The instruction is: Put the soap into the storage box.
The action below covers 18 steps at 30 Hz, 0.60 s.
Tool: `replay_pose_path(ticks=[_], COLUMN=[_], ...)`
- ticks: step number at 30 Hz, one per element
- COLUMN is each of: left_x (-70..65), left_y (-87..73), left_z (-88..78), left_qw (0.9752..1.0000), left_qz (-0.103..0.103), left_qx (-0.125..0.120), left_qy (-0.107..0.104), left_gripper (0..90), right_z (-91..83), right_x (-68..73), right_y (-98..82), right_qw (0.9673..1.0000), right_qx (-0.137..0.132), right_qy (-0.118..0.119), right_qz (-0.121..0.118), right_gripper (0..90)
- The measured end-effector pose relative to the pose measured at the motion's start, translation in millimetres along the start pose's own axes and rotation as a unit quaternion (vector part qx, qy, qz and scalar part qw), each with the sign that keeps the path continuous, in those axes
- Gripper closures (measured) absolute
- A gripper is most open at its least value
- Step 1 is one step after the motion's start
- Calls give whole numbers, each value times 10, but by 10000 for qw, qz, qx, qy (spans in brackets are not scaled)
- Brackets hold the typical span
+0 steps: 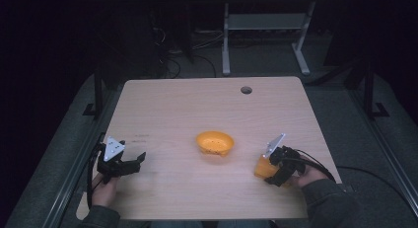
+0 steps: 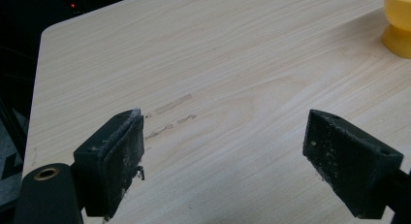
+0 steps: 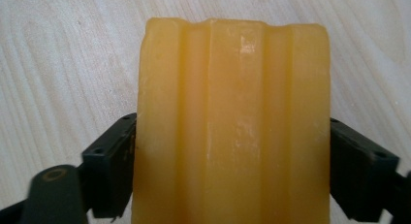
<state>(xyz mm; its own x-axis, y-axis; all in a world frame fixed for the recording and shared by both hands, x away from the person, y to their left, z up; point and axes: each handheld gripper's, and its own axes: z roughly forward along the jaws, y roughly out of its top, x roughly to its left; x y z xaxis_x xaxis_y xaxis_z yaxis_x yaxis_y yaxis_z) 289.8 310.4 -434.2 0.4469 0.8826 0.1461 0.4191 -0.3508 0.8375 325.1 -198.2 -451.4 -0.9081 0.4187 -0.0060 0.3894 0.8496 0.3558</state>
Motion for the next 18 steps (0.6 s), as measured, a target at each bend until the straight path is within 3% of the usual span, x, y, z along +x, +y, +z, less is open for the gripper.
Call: replay_pose_path(ticks=[11,18], left_x=[0,5], left_y=[4,2], left_z=[-6,-8], left_qw=[10000,10000], left_qz=[16,-6], left_qx=[28,-1], left_qy=[-4,6], left_gripper=[141,141], right_z=[-7,-12], right_x=[-11,-1], right_y=[-4,-9], right_qw=[10000,9998], right_qx=[-32,-56], right_qy=[75,135], right_qz=[8,-124], right_gripper=[200,204])
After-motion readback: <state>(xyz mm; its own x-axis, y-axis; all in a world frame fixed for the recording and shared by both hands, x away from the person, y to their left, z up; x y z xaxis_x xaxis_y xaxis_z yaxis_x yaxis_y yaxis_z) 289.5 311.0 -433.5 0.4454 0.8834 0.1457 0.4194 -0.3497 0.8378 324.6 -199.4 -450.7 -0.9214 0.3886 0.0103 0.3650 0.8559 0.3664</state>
